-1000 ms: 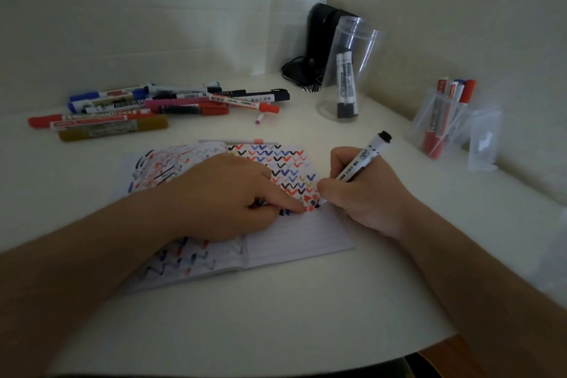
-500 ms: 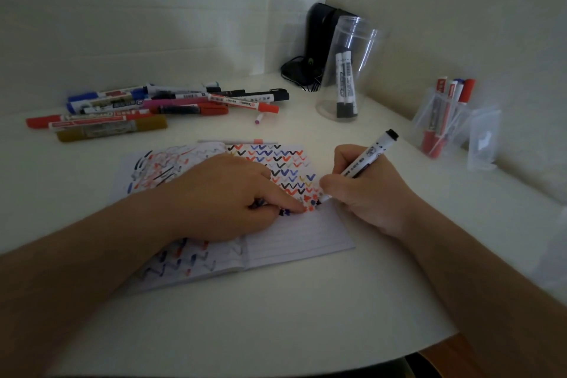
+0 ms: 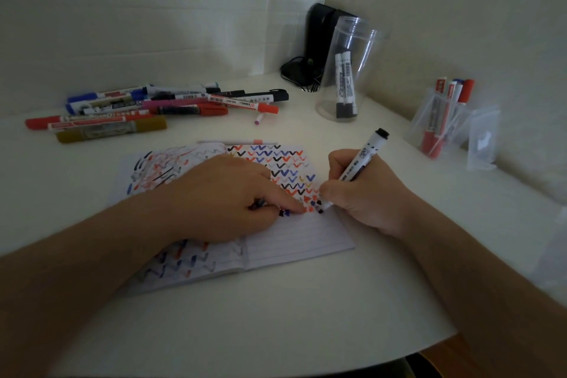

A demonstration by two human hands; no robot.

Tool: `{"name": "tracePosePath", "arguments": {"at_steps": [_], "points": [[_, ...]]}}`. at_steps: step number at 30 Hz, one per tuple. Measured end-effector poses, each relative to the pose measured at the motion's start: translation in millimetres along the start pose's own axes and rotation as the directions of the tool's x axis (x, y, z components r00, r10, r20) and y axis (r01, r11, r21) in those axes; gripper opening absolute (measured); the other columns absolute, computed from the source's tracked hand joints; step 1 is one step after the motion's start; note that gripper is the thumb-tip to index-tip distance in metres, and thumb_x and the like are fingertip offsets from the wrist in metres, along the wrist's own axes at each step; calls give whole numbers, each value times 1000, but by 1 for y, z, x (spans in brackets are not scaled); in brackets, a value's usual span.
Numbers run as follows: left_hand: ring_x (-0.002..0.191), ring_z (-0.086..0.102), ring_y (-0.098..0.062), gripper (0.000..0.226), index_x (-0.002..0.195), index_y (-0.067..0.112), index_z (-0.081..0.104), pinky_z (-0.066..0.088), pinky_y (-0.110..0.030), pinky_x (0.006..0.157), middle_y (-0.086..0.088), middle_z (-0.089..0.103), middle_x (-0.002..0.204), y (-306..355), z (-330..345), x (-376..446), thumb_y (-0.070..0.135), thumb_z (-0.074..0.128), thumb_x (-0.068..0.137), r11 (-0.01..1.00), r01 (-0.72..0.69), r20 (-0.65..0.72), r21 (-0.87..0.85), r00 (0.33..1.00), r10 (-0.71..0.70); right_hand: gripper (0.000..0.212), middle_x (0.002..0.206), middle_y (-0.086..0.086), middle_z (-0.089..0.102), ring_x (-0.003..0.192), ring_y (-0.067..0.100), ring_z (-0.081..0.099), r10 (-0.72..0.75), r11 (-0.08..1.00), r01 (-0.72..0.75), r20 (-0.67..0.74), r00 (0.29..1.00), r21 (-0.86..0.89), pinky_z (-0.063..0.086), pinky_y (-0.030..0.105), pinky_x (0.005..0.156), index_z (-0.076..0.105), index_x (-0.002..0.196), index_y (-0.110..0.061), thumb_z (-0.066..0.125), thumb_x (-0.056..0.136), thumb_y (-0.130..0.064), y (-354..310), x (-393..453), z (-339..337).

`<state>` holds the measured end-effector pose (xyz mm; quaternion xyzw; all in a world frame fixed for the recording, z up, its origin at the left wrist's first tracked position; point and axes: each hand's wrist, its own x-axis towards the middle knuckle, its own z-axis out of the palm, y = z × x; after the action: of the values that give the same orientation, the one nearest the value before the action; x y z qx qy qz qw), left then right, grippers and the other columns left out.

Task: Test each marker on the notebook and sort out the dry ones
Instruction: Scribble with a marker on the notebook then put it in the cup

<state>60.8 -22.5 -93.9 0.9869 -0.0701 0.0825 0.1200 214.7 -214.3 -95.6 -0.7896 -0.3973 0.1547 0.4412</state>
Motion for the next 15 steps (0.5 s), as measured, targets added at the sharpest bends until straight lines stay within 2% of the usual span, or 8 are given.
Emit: {"name": "tracePosePath", "arguments": {"at_steps": [1, 3, 5, 6, 8, 12, 15], "points": [[72, 48, 5, 41, 126, 72, 54, 28, -13, 65, 18, 48, 71, 0, 0, 0, 49, 39, 95, 1000, -4, -1, 3, 1000, 4, 35, 58, 6, 35, 50, 14, 32, 8, 999, -8, -3, 1000, 31, 28, 22, 46, 38, 62, -6, 70, 74, -5, 0, 1, -1], [71, 48, 4, 41, 126, 72, 53, 29, -15, 64, 18, 48, 70, 0, 0, 0, 47, 41, 96, 1000, -15, -4, 5, 1000, 15, 32, 56, 9, 37, 45, 15, 31, 66, 966, -53, -42, 997, 254, 26, 20, 42, 41, 63, -5, 68, 79, -3, 1, 3, -4], [71, 49, 4, 41, 126, 72, 53, 31, -17, 65, 18, 48, 70, 0, 0, 0, 46, 42, 96, 1000, -13, -3, -10, 1000, 13, 35, 55, 8, 37, 41, 15, 28, 173, 831, -115, -58, 983, 544, 23, 19, 39, 43, 63, -12, 62, 89, 1, 3, 7, -11], [72, 49, 4, 41, 126, 72, 54, 32, -18, 66, 18, 49, 70, 0, -1, 0, 46, 42, 95, 1000, -10, -2, -19, 1000, 10, 35, 54, 7, 37, 40, 14, 27, 211, 766, -136, -46, 976, 628, 22, 18, 39, 43, 64, -14, 60, 91, 1, 3, 8, -14], [72, 49, 5, 41, 125, 72, 54, 30, -15, 66, 19, 49, 71, 0, -1, -1, 47, 41, 95, 1000, -4, -1, -24, 1000, 4, 35, 55, 5, 36, 40, 13, 27, 225, 717, -154, -17, 974, 680, 21, 18, 39, 42, 65, -15, 57, 93, -1, 3, 9, -18], [75, 49, 7, 39, 125, 70, 56, 27, -12, 66, 20, 49, 73, 1, -2, -1, 43, 46, 98, 1000, 8, 19, -21, 1000, -7, 36, 55, 5, 38, 40, 13, 27, 191, 732, -157, 21, 981, 663, 20, 18, 40, 41, 65, -15, 58, 94, -1, 4, 8, -17], [77, 49, 8, 41, 128, 68, 54, 32, -15, 70, 20, 51, 76, 2, -2, -1, 43, 43, 97, 999, 37, 41, -21, 998, -36, 37, 55, 5, 39, 40, 13, 26, 170, 731, -148, 33, 985, 666, 21, 18, 40, 41, 64, -15, 58, 93, -1, 4, 8, -17]]}}
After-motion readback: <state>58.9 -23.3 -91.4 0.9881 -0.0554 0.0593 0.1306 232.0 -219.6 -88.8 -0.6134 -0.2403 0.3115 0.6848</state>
